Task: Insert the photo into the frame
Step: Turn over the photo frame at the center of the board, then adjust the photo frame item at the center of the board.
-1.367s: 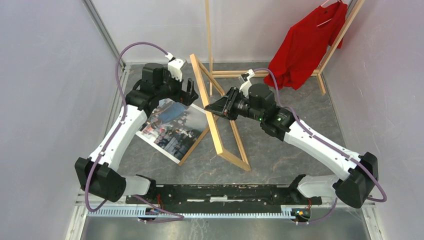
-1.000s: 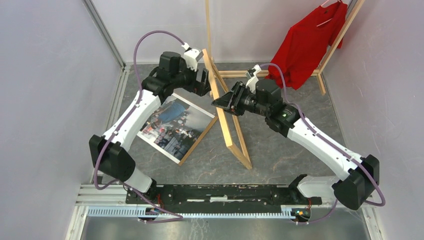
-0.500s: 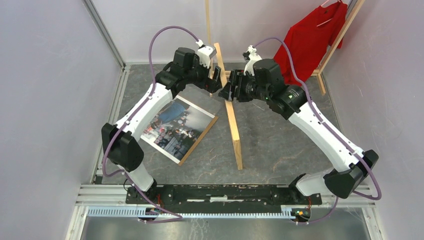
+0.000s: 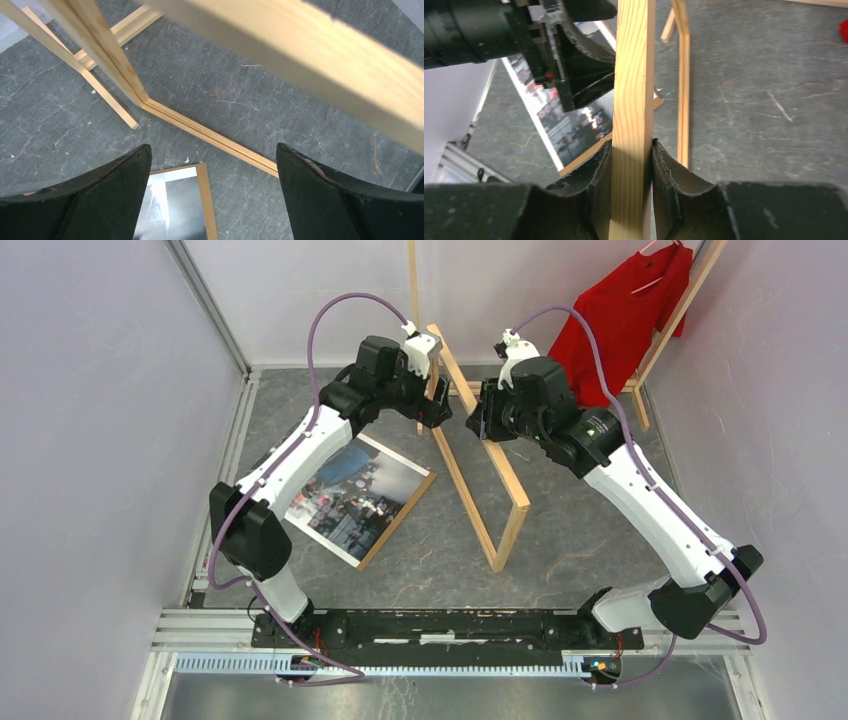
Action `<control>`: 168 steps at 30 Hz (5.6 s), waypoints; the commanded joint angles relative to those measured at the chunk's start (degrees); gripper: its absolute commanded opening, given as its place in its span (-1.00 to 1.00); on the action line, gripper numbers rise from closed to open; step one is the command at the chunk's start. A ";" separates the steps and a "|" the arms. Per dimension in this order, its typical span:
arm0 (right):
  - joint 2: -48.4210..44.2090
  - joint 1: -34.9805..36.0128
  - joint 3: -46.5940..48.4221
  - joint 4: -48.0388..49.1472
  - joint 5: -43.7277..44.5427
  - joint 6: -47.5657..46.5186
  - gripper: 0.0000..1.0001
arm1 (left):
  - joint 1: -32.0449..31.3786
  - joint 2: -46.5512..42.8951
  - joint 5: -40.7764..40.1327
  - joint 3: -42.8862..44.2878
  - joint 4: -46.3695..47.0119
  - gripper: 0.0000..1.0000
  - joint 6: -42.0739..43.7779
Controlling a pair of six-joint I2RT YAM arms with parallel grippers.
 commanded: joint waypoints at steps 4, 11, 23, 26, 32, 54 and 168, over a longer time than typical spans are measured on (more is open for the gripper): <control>-5.65 -6.29 -7.62 -5.03 10.65 -6.82 -0.65 | -0.21 1.88 -4.40 2.93 -3.65 1.00 1.48; -10.60 -13.31 -21.52 -1.10 7.28 -6.08 -0.85 | -0.04 0.42 -9.22 -4.26 -6.77 1.00 5.50; -14.18 -14.15 -31.44 -0.12 15.22 -7.69 -1.00 | 0.51 -3.84 -18.21 -19.46 -2.23 1.00 13.18; -14.19 -14.09 -34.47 0.33 16.98 -8.09 -1.00 | 0.50 -4.13 -20.03 -23.41 -0.12 1.00 15.57; -13.12 -14.11 -41.00 3.36 20.19 -8.32 -0.98 | 0.19 -3.98 -19.72 -30.32 5.77 1.00 17.85; -0.94 -14.71 -49.90 11.48 22.41 -4.59 -0.73 | -7.57 -1.34 -20.26 -38.48 14.37 1.00 21.81; 41.45 8.77 -1.98 27.56 -12.16 -8.02 0.76 | 48.79 -3.15 -34.08 -29.79 2.35 0.99 30.05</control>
